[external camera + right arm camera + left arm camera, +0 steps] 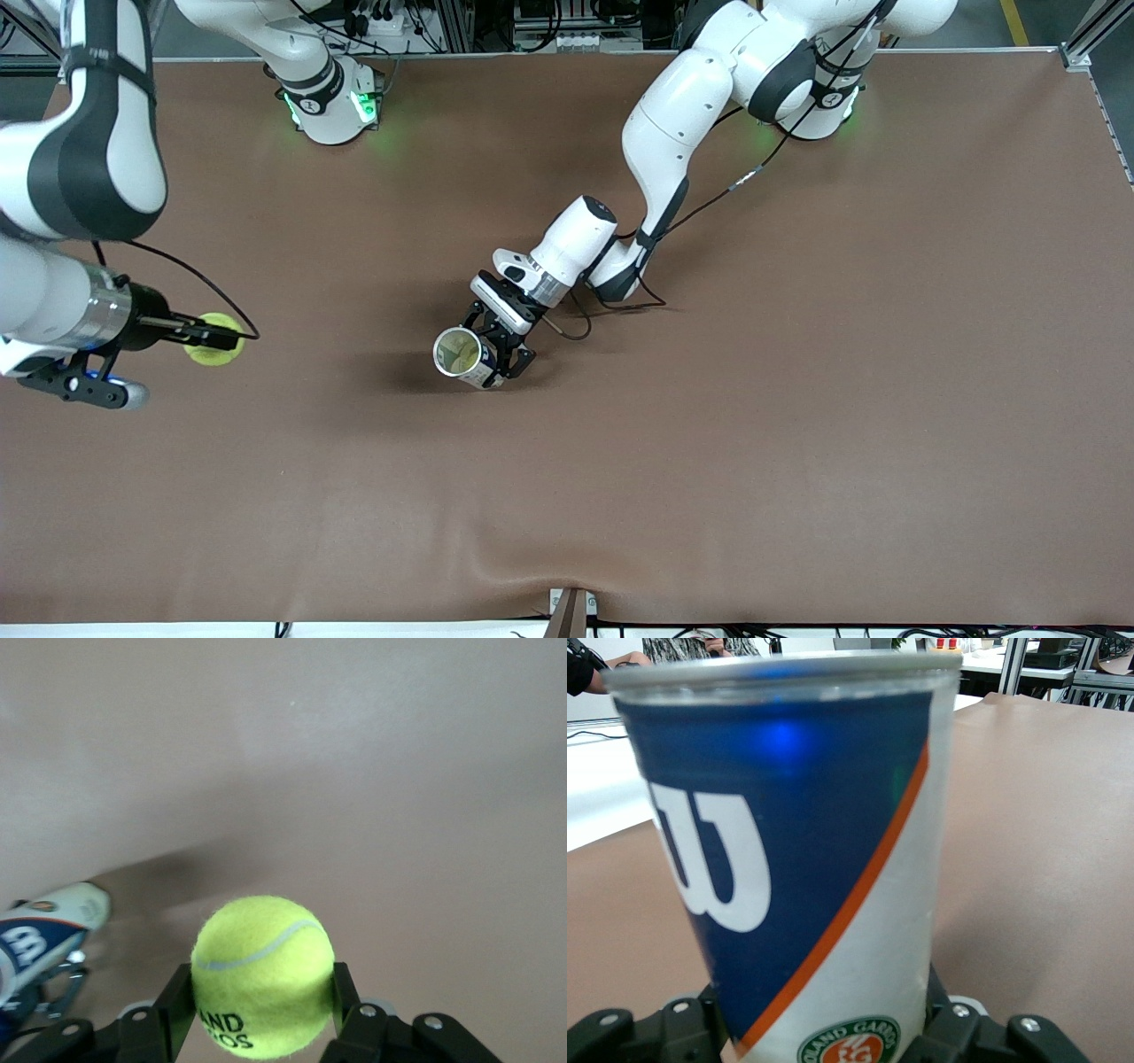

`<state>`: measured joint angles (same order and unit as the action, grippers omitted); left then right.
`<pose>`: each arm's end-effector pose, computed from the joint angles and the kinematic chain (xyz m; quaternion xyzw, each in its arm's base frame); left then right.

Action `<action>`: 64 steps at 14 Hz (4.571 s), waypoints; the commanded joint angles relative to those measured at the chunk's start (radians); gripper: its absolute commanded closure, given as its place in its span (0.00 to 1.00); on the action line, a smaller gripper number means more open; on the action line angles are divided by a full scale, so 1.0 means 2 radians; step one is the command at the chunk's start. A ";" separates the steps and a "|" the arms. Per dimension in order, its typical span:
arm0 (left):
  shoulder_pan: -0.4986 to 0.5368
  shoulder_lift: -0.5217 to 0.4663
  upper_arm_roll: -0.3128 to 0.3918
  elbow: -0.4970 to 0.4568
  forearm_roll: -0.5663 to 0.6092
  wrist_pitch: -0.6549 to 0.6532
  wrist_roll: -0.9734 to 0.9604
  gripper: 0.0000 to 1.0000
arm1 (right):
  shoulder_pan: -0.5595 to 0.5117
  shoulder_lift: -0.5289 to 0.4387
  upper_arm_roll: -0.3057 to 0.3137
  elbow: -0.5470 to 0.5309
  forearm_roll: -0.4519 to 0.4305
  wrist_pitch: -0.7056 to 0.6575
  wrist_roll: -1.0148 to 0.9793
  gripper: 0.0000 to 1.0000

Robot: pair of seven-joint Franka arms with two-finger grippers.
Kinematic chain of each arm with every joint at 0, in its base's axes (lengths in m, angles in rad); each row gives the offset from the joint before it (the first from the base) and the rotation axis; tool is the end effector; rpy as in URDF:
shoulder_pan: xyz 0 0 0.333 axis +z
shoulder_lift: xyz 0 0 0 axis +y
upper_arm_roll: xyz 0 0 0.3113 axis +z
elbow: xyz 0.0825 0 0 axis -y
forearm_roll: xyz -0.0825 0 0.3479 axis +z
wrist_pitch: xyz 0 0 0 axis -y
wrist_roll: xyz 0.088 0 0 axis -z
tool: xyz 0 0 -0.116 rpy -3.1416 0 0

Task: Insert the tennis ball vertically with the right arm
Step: 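Carry the second ball over the can opening with the right gripper, then lower the second ball into the can and open the right gripper, then open the left gripper off the can while the right gripper withdraws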

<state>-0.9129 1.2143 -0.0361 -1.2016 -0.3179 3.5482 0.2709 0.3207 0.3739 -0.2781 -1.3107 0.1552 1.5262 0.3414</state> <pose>0.4792 -0.5790 0.1840 0.7812 -0.3324 0.4864 0.2066 0.6086 0.0740 0.5134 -0.9864 0.1451 0.0762 0.0125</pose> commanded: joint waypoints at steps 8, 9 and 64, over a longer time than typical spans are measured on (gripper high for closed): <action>-0.002 0.002 0.001 0.007 -0.009 0.003 -0.002 0.19 | 0.162 0.048 -0.003 0.018 0.007 0.110 0.292 1.00; -0.002 0.002 0.002 0.007 -0.009 0.003 -0.002 0.19 | 0.172 0.061 -0.003 0.018 0.006 0.124 0.309 1.00; 0.003 -0.226 -0.008 -0.329 -0.014 0.002 -0.007 0.00 | -0.081 -0.056 -0.012 0.013 -0.028 0.001 -0.014 0.00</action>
<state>-0.9061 0.8955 -0.0468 -1.6919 -0.3226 3.5519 0.2676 0.2264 0.3152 -0.3916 -1.2612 0.1039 1.5244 0.3172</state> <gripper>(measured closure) 0.000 0.000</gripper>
